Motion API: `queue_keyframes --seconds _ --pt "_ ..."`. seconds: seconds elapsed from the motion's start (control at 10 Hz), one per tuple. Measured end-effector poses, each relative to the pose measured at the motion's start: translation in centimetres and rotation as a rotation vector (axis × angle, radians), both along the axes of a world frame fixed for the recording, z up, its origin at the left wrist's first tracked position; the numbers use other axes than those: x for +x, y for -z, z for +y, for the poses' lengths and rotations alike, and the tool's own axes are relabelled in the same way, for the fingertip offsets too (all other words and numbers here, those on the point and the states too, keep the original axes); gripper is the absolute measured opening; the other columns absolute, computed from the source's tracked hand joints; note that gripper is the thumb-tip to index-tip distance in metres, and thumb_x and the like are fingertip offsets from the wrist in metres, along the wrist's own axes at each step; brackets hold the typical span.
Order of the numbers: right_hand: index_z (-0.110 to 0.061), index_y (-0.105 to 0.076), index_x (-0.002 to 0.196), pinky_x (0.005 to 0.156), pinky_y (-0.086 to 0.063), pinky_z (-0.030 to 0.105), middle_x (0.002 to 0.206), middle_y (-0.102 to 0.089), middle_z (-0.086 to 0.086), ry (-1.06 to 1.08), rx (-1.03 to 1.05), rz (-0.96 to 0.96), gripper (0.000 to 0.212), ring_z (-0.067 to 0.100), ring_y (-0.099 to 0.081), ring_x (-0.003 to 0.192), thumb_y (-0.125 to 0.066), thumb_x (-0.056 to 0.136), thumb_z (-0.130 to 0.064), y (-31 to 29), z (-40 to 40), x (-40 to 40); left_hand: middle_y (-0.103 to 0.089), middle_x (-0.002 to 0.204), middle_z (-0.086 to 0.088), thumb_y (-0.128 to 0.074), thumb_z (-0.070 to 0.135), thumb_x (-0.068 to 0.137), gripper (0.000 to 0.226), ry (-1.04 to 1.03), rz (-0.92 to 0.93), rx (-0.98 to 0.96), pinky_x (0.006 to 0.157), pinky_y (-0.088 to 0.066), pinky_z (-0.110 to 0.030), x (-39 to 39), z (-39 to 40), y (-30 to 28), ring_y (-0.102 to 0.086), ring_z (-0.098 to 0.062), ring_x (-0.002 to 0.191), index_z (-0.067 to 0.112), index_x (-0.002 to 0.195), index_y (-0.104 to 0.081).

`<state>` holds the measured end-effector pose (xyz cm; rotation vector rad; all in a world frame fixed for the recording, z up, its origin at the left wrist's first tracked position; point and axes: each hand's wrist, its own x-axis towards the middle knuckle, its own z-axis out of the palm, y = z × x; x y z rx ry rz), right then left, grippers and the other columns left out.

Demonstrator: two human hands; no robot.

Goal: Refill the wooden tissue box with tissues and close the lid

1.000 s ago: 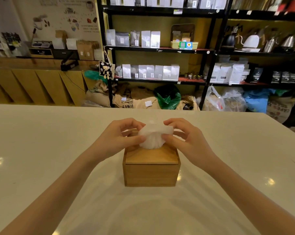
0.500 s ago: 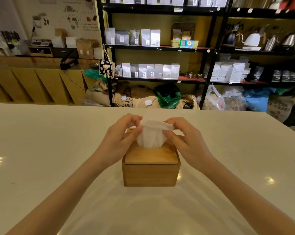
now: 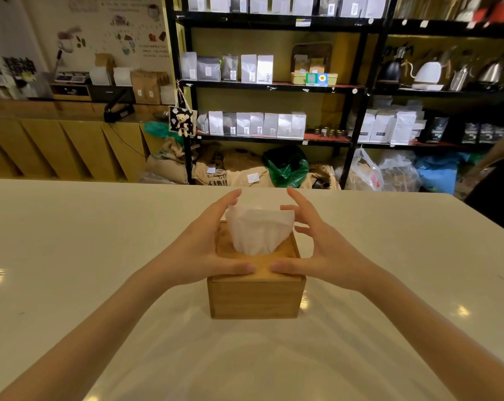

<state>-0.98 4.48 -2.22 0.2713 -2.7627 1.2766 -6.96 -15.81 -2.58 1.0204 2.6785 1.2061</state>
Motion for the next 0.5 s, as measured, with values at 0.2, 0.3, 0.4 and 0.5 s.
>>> queue_keyframes --seconds 0.2,0.3,0.4,0.5 --pt "-0.042 0.001 0.141 0.102 -0.029 0.023 0.149 -0.028 -0.008 -0.010 -0.024 0.000 0.108 0.010 -0.034 0.128 -0.071 0.059 -0.048 -0.3 0.1 0.2 -0.018 0.133 0.029 -0.079 0.042 0.059 0.109 -0.012 -0.004 -0.013 0.100 -0.022 -0.016 0.0 0.0 0.0 -0.018 0.008 0.122 0.041 0.141 -0.008" --pt "-0.039 -0.007 0.142 0.102 -0.028 0.019 0.140 -0.037 -0.010 -0.010 -0.019 0.069 0.105 0.001 -0.035 0.121 -0.066 0.055 -0.053 -1.5 -0.1 0.6 -0.022 0.142 0.024 -0.074 0.050 0.055 0.107 -0.015 -0.023 0.008 0.104 -0.022 -0.021 -0.1 -0.2 -1.4 -0.021 0.005 0.125 0.042 0.141 -0.012" --pt "-0.039 -0.025 0.137 0.101 -0.031 0.018 0.125 -0.047 -0.022 0.010 0.029 0.209 0.086 -0.005 -0.042 0.117 -0.064 0.061 -0.053 -4.0 0.4 1.1 -0.030 0.144 0.020 -0.067 0.058 0.061 0.091 -0.015 0.042 0.006 0.107 -0.030 -0.029 -0.2 -0.4 -4.7 -0.029 0.000 0.128 0.040 0.140 -0.024" --pt "-0.037 -0.043 0.126 0.094 -0.038 0.009 0.114 -0.056 -0.028 0.082 -0.013 0.443 0.061 -0.010 -0.048 0.113 -0.066 0.070 -0.047 -7.4 1.0 2.8 -0.041 0.128 0.023 -0.053 0.055 0.067 0.069 -0.022 0.098 -0.012 0.098 -0.035 -0.025 -0.1 -0.6 -8.6 -0.039 0.001 0.118 0.037 0.133 -0.040"
